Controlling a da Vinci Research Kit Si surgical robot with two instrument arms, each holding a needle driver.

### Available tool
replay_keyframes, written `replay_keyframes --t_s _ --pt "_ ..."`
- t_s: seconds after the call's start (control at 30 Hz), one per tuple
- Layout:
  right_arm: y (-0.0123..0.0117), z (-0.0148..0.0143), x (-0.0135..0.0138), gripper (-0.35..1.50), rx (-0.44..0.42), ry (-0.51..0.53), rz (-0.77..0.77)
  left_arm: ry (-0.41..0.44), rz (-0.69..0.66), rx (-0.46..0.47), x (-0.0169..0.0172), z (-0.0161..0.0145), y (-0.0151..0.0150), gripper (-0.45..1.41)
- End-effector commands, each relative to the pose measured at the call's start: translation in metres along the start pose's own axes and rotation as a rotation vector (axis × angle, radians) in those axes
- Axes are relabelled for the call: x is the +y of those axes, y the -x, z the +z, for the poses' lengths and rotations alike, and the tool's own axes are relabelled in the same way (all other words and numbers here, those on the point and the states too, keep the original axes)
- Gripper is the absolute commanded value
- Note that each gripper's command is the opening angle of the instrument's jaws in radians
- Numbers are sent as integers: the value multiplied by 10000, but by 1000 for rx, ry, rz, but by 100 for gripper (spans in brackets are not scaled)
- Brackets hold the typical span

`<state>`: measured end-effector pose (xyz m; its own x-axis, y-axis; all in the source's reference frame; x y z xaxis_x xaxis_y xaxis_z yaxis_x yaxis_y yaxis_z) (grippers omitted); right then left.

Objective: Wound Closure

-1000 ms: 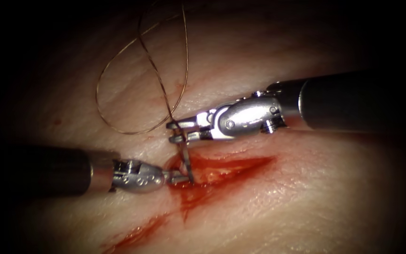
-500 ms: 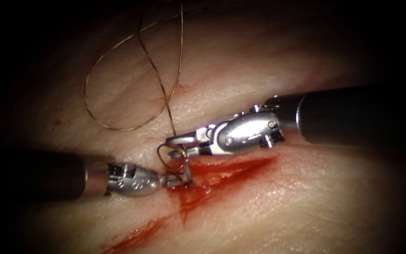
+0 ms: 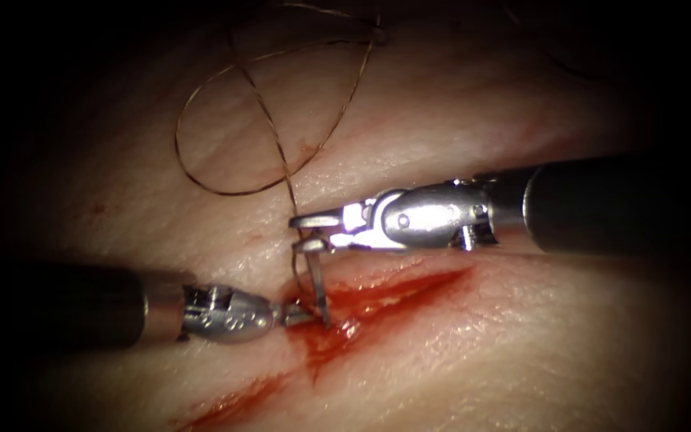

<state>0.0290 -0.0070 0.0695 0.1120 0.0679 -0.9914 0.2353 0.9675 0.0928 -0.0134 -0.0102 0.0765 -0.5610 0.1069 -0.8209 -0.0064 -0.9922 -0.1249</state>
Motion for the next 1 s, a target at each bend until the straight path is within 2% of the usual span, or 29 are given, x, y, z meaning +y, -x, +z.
replay_keyframes --t_s 0.03,0.2,0.53,0.8,1.0 --pt "16 12 -11 -35 -17 -14 -7 2 -3 2 4 8 2 -45" --pt "20 7 -9 -35 -23 -9 -7 3 -2 2 4 7 2 -45" --pt "0 -7 15 -35 -44 47 -84 2 -2 2 5 8 2 -45" --pt "14 3 -2 -35 -35 49 -131 2 -2 2 7 8 1 -45" --pt "14 5 -8 -35 -29 27 -135 3 -2 2 6 8 1 -45"
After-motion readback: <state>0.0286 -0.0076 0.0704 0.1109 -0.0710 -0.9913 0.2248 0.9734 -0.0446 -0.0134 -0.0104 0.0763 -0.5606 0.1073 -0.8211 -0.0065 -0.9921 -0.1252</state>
